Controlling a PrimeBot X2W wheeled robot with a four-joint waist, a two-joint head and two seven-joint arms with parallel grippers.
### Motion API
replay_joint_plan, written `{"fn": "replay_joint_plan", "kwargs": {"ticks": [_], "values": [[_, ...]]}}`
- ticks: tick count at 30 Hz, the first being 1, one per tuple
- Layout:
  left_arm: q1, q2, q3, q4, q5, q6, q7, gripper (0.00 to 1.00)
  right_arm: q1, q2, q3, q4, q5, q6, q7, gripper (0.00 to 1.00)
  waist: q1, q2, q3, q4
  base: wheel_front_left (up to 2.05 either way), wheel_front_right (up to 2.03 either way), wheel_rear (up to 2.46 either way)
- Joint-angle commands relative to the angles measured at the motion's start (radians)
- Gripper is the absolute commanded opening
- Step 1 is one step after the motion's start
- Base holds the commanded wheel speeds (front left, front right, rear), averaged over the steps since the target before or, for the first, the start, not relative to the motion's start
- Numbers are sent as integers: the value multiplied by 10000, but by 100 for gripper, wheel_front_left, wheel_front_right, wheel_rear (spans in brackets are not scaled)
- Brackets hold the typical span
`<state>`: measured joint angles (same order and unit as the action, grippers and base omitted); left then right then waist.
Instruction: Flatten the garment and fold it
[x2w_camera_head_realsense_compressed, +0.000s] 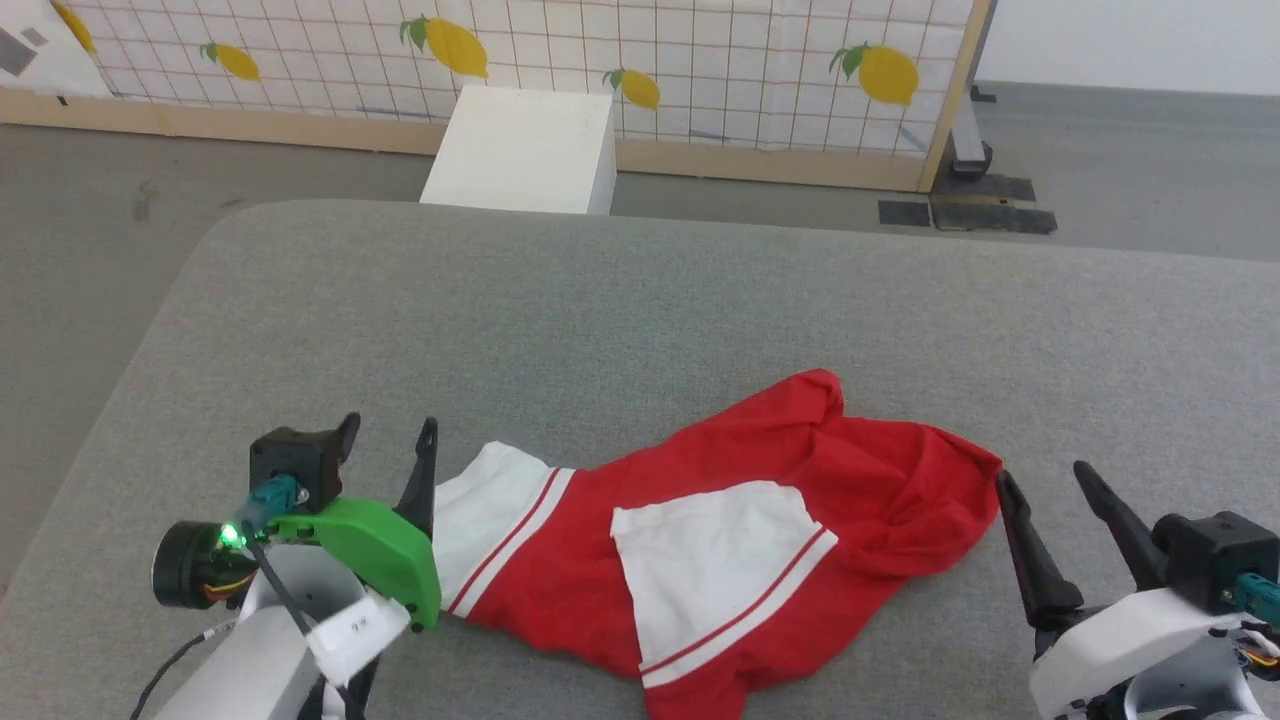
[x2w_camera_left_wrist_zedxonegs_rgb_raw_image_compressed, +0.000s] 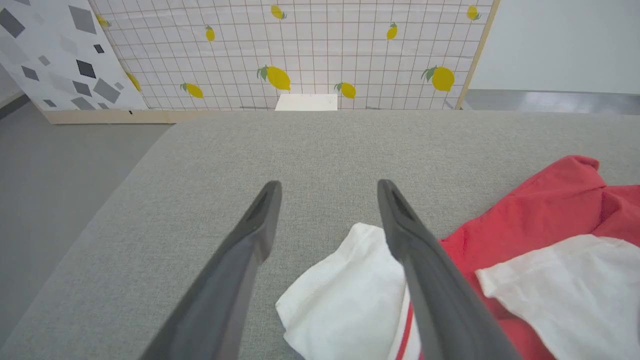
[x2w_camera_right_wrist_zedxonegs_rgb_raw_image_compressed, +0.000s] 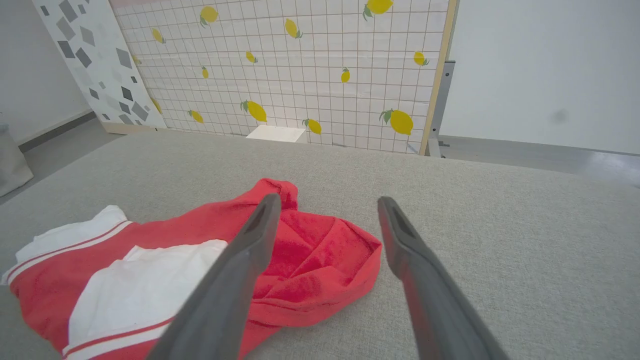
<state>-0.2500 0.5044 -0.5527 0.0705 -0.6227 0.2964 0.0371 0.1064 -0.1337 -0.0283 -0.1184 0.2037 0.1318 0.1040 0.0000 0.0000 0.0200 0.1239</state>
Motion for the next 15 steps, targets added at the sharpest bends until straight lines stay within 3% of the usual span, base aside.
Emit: {"fn": "replay_joint_plan", "kwargs": {"ticks": [1, 8, 15], "values": [[-25, 48, -20, -46, 266, -129, -435, 100, 157, -42, 75, 29, 105, -11, 140, 100, 0, 0, -91, 29, 0, 0, 0], [581, 188, -379, -156, 1129, -234, -2136, 100, 228, -401, 594, -65, 222, -11, 1287, 100, 0, 0, -123, 95, 0, 0, 0], [866, 103, -842, -348, 1663, -151, -2487, 100, -97, -1145, 1134, -302, 402, -11, 3646, 100, 0, 0, 227, 423, 0, 0, 0]]}}
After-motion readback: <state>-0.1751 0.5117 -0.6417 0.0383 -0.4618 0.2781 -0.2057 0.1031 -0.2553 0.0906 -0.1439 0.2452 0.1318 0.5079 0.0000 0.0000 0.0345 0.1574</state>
